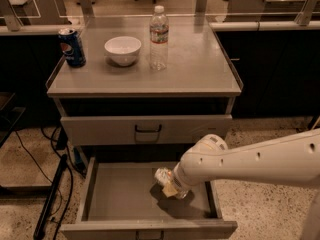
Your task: Pick 7up can from middle drawer and place on counter
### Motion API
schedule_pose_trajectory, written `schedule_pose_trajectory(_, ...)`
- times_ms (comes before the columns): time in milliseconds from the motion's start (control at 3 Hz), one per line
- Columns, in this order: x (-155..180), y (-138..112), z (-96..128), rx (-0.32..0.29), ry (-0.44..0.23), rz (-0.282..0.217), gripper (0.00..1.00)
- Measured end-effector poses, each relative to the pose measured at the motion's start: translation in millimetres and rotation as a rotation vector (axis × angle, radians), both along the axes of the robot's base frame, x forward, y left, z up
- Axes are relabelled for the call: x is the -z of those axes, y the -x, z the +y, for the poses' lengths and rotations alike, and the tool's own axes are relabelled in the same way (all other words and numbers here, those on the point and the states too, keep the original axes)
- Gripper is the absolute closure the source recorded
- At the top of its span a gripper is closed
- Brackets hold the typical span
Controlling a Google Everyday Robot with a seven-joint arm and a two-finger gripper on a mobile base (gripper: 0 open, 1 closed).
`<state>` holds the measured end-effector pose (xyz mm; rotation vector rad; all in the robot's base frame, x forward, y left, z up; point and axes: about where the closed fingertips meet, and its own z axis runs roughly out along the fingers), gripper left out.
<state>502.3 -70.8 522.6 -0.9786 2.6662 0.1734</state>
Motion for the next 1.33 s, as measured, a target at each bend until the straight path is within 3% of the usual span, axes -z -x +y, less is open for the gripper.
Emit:
schedule_pose_trajectory(333, -32, 3, -42, 0.088, 0.027, -0.003, 1.0)
schedule_pose_trajectory(667, -32, 3, -42, 0.088, 0.027, -0.003, 1.0)
schedule_pose_trajectory(1000, -57, -3, -51, 0.117, 0.03, -0.041, 1.0)
schedule_pose_trajectory(1333, -98, -7, -73, 0.185, 0.054, -0.092, 1.0)
